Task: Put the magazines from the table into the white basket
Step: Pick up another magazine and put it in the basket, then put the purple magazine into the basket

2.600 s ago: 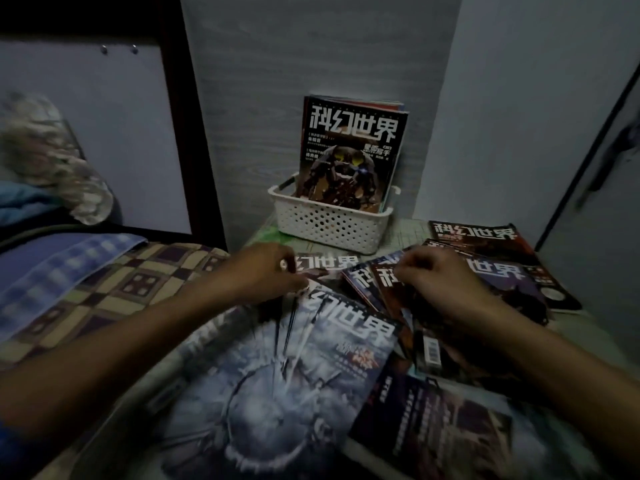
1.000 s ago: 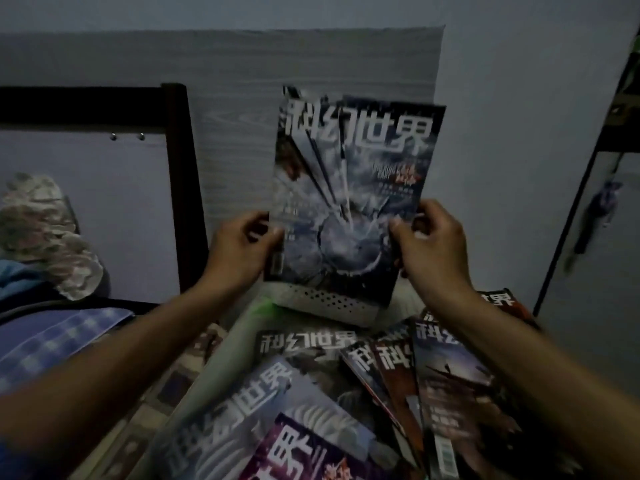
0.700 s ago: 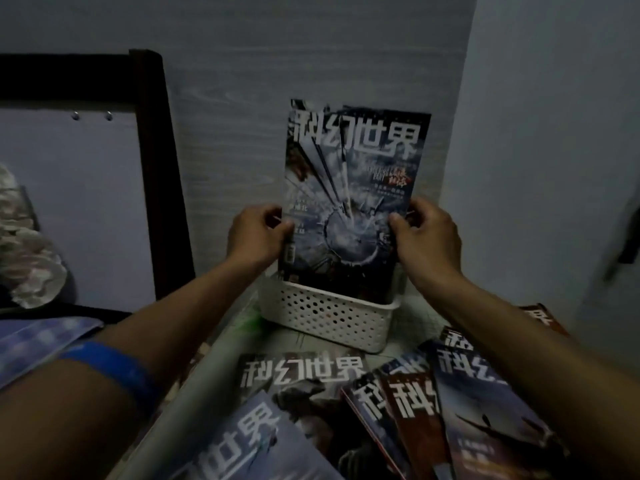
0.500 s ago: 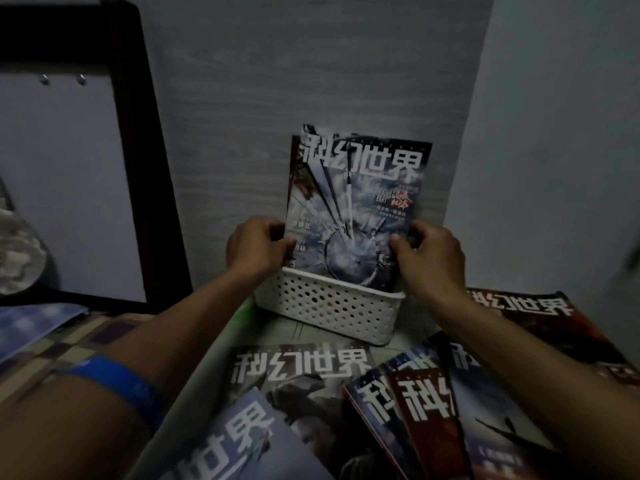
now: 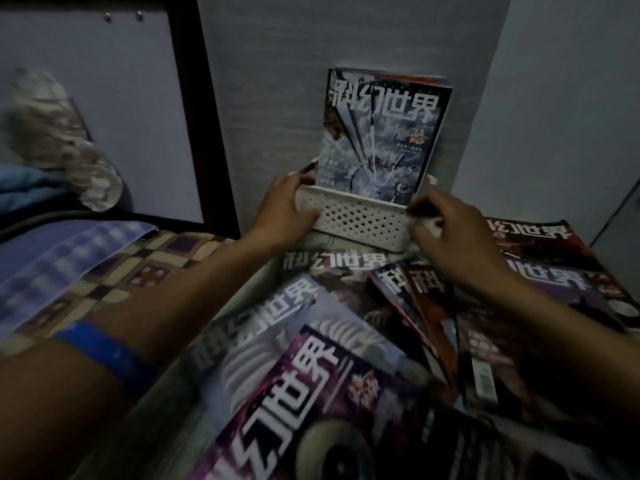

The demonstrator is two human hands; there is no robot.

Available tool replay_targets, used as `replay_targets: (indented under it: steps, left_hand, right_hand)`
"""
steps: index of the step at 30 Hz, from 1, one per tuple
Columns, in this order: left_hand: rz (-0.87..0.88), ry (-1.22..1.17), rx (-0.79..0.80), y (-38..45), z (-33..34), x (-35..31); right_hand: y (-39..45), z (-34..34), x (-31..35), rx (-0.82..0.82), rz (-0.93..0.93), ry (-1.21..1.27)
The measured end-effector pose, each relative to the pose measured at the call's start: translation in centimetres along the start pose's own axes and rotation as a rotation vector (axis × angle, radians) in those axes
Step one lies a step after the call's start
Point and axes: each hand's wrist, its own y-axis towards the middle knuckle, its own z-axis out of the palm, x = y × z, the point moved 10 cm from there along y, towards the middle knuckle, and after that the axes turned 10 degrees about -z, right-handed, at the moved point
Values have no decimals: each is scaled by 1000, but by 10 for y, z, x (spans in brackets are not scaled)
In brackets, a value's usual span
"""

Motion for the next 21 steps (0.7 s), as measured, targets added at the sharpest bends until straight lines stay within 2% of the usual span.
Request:
replay_targets:
  steps: [2, 4, 6, 7, 9, 11, 13, 15, 18, 21]
  left_hand:
    - [68, -25, 36, -45, -13, -2]
    - [105, -89, 108, -83, -30, 0]
    - [84, -78, 257, -117, -33, 8]
    - [73, -22, 350, -133, -29, 13]
    - [68, 99, 486, -161, -19, 20]
    - [50, 128, 541, -174, -16, 21]
    - [41, 140, 581, -185, -13, 18]
    - [40, 120, 572, -193, -13, 13]
    - [9, 58, 539, -201, -14, 10]
    - [-179, -220, 579, -200, -18, 20]
  right_hand:
    - [-40, 8, 34, 188, -66, 69]
    - [-84, 24, 72, 514, -181, 14]
    - [-121, 34, 91, 783, -253, -119]
    - [-130, 34, 93, 834, -246, -190]
    - [-137, 27, 96, 837, -223, -341]
    - [-143, 28, 102, 845, -222, -453]
    - [-150, 31, 104, 884, -188, -464]
    - [-152, 30, 101, 904, -98, -417]
    - [-154, 27, 100, 853, 70, -224]
    - [-154, 18, 102, 693, 113, -14]
